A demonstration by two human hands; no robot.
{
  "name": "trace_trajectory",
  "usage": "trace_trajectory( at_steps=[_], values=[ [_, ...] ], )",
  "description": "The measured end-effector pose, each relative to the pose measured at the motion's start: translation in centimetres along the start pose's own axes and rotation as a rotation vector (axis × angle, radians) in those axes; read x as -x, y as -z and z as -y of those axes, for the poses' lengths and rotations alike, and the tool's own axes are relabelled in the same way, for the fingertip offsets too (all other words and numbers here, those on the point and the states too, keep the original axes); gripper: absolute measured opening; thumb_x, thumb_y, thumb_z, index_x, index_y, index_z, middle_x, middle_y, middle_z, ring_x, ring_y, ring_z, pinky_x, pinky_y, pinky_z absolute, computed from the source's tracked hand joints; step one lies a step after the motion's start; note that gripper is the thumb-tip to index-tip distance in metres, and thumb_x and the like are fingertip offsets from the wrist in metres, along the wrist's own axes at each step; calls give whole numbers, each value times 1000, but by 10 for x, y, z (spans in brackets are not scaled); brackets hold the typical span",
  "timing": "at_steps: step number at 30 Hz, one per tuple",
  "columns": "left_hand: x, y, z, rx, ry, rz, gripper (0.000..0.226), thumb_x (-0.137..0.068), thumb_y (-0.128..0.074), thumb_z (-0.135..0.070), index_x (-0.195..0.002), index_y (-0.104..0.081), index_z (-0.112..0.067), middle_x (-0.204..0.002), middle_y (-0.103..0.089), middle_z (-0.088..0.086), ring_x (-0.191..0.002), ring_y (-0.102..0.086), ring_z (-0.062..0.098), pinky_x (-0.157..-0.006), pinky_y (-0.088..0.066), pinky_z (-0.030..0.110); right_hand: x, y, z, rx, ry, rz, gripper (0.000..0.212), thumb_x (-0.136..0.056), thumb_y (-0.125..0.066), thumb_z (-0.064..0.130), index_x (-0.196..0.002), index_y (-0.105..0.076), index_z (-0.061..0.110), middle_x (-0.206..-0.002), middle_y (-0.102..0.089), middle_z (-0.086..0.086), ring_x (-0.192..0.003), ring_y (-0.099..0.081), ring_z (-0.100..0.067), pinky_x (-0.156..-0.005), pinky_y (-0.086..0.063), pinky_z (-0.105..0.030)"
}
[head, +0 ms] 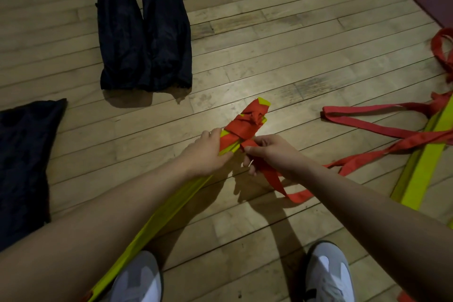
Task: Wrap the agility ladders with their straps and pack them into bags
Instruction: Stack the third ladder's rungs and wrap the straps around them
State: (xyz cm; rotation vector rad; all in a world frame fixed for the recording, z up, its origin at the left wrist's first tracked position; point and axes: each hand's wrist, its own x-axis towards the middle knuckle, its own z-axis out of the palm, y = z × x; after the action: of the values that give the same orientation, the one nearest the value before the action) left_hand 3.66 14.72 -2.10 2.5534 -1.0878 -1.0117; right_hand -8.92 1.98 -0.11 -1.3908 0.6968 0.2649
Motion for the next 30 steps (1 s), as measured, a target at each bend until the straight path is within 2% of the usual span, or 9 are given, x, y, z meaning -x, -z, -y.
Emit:
trace_trajectory(
  at_steps=[3,7,10,16,20,23,26,28,30],
  values=[
    [0,3,2,-63,-29,-145,54,-84,-62,-50,-122,-48,-14,-114,-53,6,-104,-54,25,-87,-47,39,-1,-1,-3,17,-2,1,19,-98,-46,4,-109,-54,-9,-77,-62,-15,-56,-61,-18,-54,-51,-27],
    [3,2,5,-122,-50,-348,44,-80,-68,-43,-109,-50,-15,-107,-48,5,-100,-49,24,-84,-42,36,-2,-6,-3,32,-51,108,11,-98,-46,1,-105,-54,1,-79,-66,-14,-64,-66,-21,-62,-54,-29],
    [1,3,6,42,50,-302,46,-80,-71,-33,-114,-45,-15,-112,-41,7,-96,-49,25,-81,-46,38,-1,-14,1,91,-83,203,15,-98,-47,3,-111,-52,-4,-83,-68,-14,-68,-68,-21,-66,-56,-28],
    [1,1,5,49,122,-309,44,-88,-59,-12,-120,-30,-15,-95,-59,9,-76,-59,24,-62,-52,36,-2,-14,8,124,-35,128,20,-99,-47,6,-114,-55,-5,-75,-64,-10,-56,-60,-19,-53,-49,-24],
    [4,-1,-6,113,116,-214,48,-91,-57,-28,-122,-24,-11,-111,-53,15,-94,-57,32,-80,-50,44,-3,-16,7,95,-7,70,10,-99,-47,6,-100,-56,5,-73,-63,-10,-54,-56,-19,-55,-45,-28],
    [7,-1,-11,168,142,-147,57,-91,-53,-35,-133,-23,-11,-134,-36,14,-126,-35,33,-103,-27,40,-4,-17,4,50,7,21,12,-98,-46,4,-91,-55,8,-73,-63,-10,-55,-59,-21,-57,-44,-32],
    [11,-3,-7,148,56,-147,65,-91,-55,-33,-141,-20,-10,-143,-29,14,-133,-29,31,-106,-23,37,-4,-14,0,29,11,-7,13,-98,-47,4,-90,-56,7,-75,-64,-10,-58,-61,-20,-59,-47,-32],
    [12,1,-1,126,28,-170,78,-87,-65,-36,-145,-20,-9,-146,-33,13,-133,-35,30,-106,-31,38,-3,-13,-3,41,7,-13,11,-98,-46,4,-93,-56,5,-76,-64,-11,-59,-62,-20,-60,-49,-31],
    [13,5,3,28,-1,-222,75,-81,-70,-44,-139,-35,-12,-135,-46,8,-124,-47,26,-94,-42,36,-3,-14,-5,44,2,-16,10,-99,-46,5,-98,-56,4,-75,-64,-11,-60,-62,-20,-58,-50,-29]
  ],
)
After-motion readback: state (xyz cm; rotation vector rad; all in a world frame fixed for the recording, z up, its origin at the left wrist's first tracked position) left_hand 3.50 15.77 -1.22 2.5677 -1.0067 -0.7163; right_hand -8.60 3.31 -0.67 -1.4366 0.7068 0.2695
